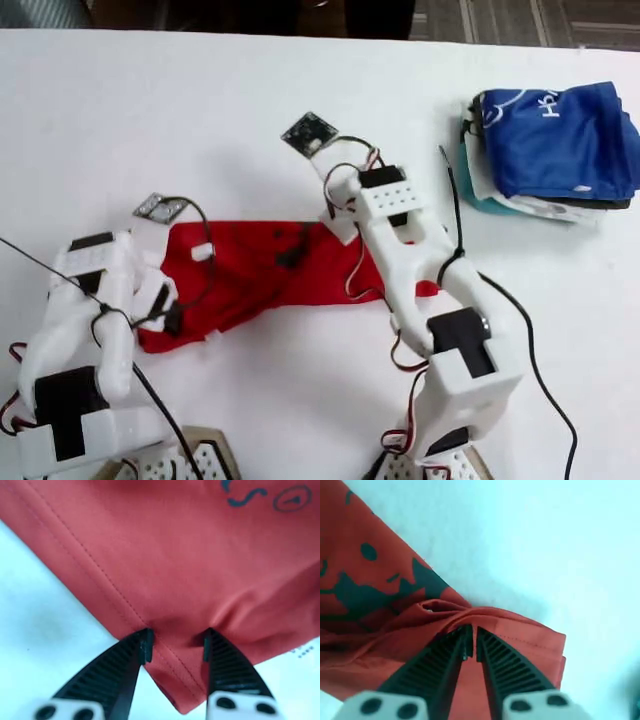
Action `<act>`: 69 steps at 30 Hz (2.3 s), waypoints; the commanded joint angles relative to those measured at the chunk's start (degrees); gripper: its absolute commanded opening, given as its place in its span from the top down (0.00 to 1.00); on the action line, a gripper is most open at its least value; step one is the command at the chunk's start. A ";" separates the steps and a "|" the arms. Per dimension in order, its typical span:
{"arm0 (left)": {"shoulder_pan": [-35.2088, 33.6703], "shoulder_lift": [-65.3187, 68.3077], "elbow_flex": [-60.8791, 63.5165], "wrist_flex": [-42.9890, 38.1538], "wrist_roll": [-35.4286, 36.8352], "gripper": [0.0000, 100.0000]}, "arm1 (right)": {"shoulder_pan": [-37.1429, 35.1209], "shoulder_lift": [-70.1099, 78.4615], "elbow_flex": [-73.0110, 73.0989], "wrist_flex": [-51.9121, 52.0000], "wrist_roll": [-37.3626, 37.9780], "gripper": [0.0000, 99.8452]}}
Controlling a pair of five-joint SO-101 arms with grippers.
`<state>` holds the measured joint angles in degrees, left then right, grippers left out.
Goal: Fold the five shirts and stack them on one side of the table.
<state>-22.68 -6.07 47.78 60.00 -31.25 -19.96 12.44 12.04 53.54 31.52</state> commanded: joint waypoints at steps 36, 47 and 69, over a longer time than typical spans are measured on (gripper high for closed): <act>0.79 -0.26 -0.57 -3.52 0.79 0.81 | 13.23 -13.05 22.42 16.31 19.25 0.98; 0.88 -0.62 -17.45 14.33 1.05 0.81 | 13.49 -34.33 22.42 18.68 17.14 0.98; 33.23 -0.09 -15.16 14.24 10.11 0.81 | 34.15 -46.64 36.13 14.29 5.80 0.98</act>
<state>7.82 -5.80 28.97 79.87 -21.49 12.31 -31.16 46.68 68.92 37.76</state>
